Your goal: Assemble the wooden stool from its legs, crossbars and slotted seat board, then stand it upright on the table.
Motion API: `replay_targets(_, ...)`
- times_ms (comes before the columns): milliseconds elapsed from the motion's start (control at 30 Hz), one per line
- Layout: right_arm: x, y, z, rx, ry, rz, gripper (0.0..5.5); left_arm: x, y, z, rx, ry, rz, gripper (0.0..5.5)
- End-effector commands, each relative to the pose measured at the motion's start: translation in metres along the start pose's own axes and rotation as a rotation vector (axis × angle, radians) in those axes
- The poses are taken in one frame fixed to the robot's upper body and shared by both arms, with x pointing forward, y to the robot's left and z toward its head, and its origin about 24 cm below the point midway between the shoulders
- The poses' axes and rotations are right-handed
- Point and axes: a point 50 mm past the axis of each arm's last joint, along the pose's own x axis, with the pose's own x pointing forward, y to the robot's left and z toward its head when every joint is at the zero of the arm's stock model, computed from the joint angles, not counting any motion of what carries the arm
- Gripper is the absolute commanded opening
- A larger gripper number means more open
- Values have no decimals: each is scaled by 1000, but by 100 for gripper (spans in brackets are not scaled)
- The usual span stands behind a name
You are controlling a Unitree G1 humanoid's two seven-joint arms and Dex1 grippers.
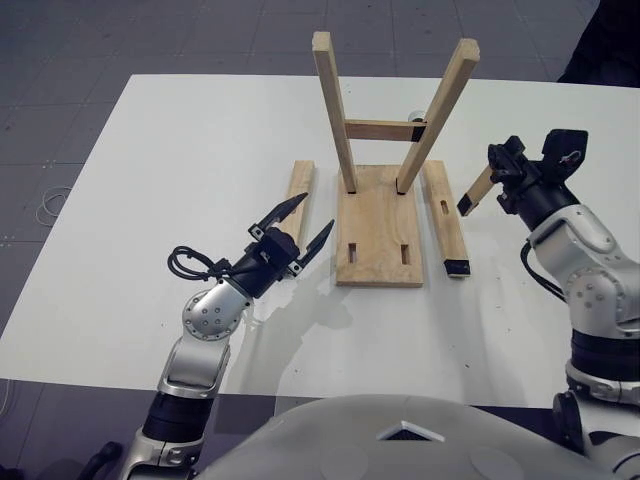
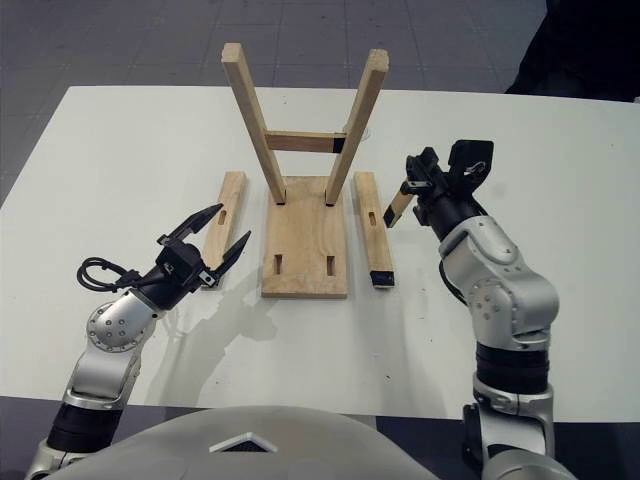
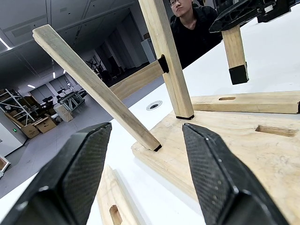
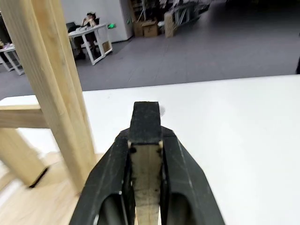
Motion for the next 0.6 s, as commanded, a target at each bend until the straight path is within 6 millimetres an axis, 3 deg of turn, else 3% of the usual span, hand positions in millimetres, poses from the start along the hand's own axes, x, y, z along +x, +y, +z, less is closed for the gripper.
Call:
replay_targets(33, 5, 14, 8, -65, -102, -25, 42, 3, -1, 1, 2, -2, 2, 284)
replay_targets(600, 7, 27, -13, 2, -56, -50, 42, 2, -4, 1, -2, 1, 10, 284)
